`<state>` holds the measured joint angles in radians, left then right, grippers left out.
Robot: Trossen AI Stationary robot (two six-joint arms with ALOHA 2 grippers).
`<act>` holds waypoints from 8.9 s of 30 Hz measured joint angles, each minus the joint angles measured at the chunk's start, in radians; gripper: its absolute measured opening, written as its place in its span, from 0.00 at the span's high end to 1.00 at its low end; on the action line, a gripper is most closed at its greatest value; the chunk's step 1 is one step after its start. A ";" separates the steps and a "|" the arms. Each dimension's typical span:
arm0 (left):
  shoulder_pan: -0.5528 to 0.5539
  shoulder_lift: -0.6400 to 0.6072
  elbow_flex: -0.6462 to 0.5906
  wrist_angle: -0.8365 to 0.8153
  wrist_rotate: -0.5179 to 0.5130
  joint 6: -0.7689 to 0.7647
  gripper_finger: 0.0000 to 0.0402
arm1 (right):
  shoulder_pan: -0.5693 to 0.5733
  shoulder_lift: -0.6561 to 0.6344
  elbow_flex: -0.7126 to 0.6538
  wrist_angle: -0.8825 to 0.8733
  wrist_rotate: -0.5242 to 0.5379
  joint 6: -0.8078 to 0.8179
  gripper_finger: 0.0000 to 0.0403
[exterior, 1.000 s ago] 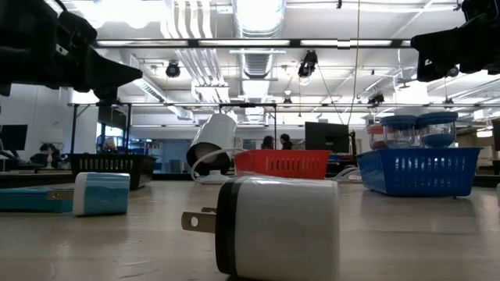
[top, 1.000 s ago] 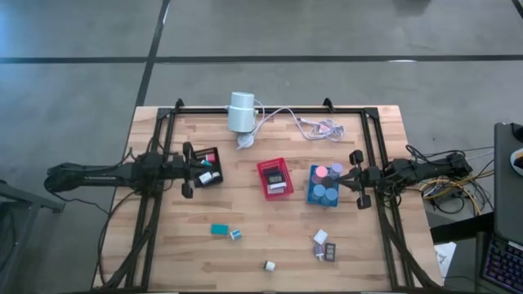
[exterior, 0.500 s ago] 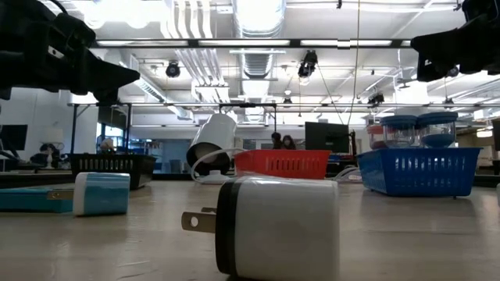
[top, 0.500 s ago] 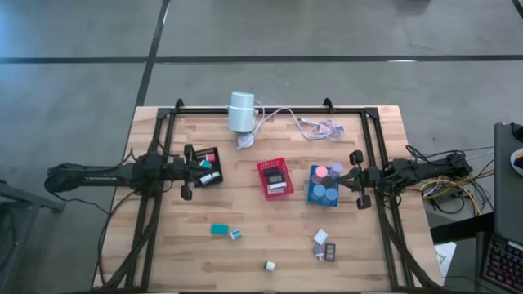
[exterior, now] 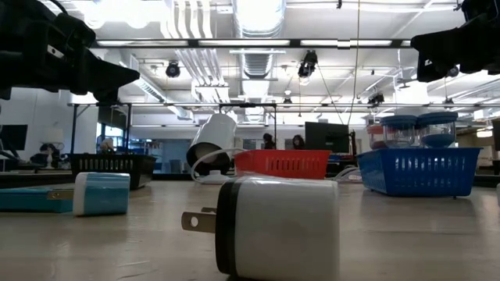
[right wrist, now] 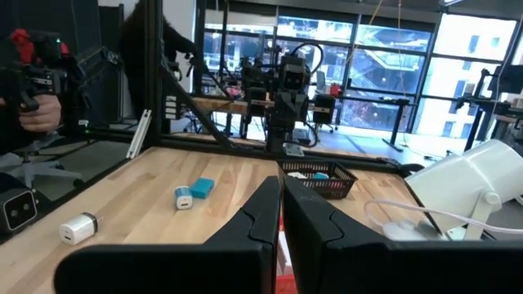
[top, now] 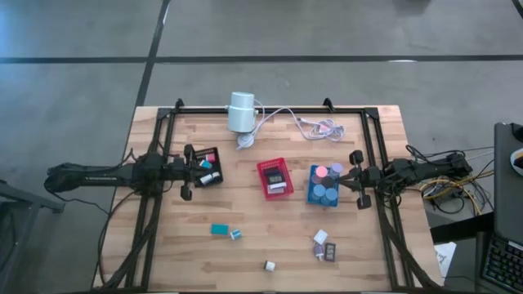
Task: Pick & Place Office items
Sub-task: Put the purple charger adapter into the black bin
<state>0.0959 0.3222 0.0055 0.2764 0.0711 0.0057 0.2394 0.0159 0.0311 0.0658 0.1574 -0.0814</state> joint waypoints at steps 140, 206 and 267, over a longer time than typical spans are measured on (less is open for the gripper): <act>0.000 0.001 0.000 -0.076 -0.001 -0.066 1.00 | 0.461 1.771 1.204 -0.827 -0.114 0.689 0.67; 0.000 0.002 0.000 0.046 -0.021 0.089 1.00 | 0.016 0.355 -0.023 0.560 0.047 -0.170 0.67; -0.099 0.638 0.581 0.000 -0.076 0.248 0.37 | -0.072 1.398 0.678 0.700 -0.083 -0.170 0.67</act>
<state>-0.0032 0.9601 0.5868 0.2768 -0.0046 0.2540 0.1676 1.4143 0.7086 0.7660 0.0746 -0.2515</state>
